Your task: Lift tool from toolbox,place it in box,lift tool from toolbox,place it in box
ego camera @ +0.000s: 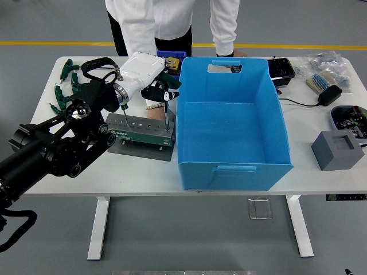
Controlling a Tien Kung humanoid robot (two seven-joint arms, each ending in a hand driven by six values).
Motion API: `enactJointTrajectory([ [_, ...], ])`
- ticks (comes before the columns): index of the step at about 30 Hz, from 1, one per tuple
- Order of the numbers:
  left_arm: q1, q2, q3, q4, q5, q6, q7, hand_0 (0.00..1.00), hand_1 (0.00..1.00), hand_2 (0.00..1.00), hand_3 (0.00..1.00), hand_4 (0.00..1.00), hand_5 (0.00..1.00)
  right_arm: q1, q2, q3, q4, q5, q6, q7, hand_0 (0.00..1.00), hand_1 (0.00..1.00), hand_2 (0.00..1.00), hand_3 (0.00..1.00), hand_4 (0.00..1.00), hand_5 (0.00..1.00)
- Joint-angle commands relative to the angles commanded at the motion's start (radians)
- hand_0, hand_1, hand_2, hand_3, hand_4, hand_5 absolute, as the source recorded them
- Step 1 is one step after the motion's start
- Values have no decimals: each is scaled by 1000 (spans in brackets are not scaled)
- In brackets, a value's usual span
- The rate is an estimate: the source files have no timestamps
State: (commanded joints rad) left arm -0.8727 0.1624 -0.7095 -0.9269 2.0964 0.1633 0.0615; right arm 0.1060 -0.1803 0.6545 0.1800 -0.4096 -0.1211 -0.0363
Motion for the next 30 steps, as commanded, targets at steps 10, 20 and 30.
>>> enactJointTrajectory([
  [10, -26, 18, 13, -70, -66, -15, -6, 96, 2, 2, 15, 684, 434, -4, 2, 5, 0, -7, 0, -2, 629, 572, 701, 771, 995, 941],
  [20, -76, 54, 41, -129, -63, -57, 0, 93, 2, 2, 14, 694, 454, -12, 4, 7, 0, -9, -1, -5, 629, 572, 701, 770, 994, 941],
  [30, -123, 84, 36, -113, -57, -84, -8, 91, 2, 2, 14, 700, 460, -16, 5, 8, 0, -12, -2, -8, 629, 571, 703, 770, 993, 940],
])
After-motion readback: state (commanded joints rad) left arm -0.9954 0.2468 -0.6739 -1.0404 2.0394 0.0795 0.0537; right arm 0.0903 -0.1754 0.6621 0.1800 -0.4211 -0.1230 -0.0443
